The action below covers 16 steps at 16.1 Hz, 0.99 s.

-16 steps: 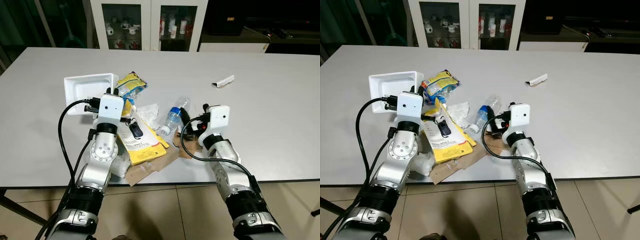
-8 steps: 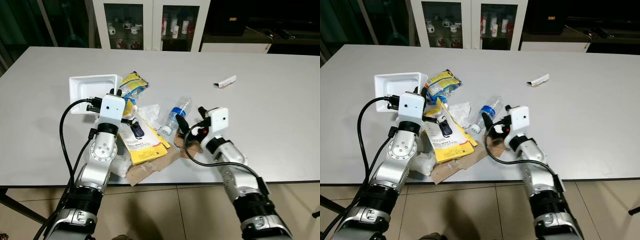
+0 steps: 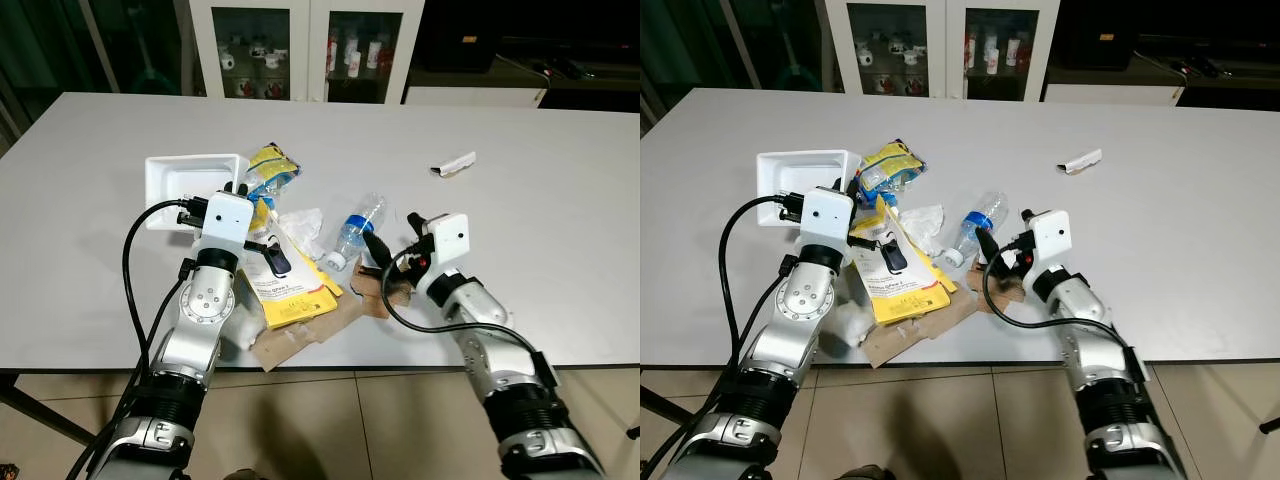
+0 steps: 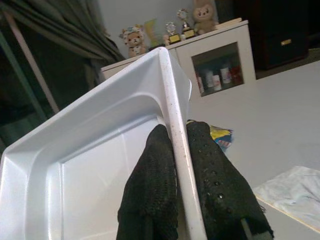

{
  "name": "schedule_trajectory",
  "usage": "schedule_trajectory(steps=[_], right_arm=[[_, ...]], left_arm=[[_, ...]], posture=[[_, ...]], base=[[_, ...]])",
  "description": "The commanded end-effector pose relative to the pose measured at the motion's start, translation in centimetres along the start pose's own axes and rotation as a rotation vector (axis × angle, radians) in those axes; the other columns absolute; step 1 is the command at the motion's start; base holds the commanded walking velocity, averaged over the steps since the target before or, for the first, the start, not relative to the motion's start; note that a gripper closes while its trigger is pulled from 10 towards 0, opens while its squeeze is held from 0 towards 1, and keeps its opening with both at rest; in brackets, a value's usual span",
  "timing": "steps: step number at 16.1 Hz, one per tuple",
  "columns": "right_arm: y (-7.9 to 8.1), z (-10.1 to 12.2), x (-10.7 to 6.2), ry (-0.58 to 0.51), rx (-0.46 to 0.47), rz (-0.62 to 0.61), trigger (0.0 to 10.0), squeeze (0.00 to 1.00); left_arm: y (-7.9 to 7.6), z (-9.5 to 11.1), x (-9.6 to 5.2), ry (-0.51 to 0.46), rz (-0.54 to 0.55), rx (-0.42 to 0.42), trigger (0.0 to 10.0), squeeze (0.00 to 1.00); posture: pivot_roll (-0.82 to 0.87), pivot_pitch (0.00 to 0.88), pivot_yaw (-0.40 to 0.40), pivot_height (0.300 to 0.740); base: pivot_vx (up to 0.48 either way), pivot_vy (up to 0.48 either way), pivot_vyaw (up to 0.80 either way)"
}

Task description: Picking trash to rubbish bin

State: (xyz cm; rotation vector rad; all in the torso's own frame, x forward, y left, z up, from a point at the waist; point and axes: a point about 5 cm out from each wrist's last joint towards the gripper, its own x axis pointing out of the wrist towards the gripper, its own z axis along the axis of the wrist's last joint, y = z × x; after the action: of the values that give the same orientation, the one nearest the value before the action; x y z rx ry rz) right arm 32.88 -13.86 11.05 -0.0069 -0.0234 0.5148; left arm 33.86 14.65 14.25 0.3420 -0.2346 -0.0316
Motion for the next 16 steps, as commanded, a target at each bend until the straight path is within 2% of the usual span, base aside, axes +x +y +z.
schedule_trajectory(steps=[1,3,7,13,16], right_arm=[[0.2,-0.3,-0.3,0.036,-0.005,0.077,10.0,0.0],[0.5,-0.8,-0.8,0.069,-0.005,0.17,10.0,0.0],[1.0,-1.5,-1.3,0.105,0.03,0.265,10.0,0.0],[0.6,-3.5,-2.0,0.189,0.035,0.246,10.0,0.0],[0.5,-3.9,-1.8,0.197,0.044,0.216,10.0,0.0]], left_arm=[[-0.4,0.1,0.2,0.002,-0.034,0.002,10.0,0.0],[-0.6,0.0,0.1,0.005,-0.044,-0.002,10.0,0.0],[-0.8,-0.1,0.0,0.011,-0.062,-0.002,10.0,0.0],[-0.9,-0.1,-0.1,0.012,-0.078,0.011,10.0,0.0],[-0.9,-0.1,-0.1,0.011,-0.077,0.015,10.0,0.0]], posture=[[0.04,0.032,-0.044,0.74],[0.03,0.026,-0.047,0.74],[0.03,0.021,-0.05,0.74],[0.04,0.032,-0.056,0.74],[0.04,0.035,-0.057,0.74]], base=[[0.0,0.0,0.0],[0.0,0.0,0.0],[0.0,0.0,0.0],[0.0,0.0,0.0],[0.0,0.0,0.0]])
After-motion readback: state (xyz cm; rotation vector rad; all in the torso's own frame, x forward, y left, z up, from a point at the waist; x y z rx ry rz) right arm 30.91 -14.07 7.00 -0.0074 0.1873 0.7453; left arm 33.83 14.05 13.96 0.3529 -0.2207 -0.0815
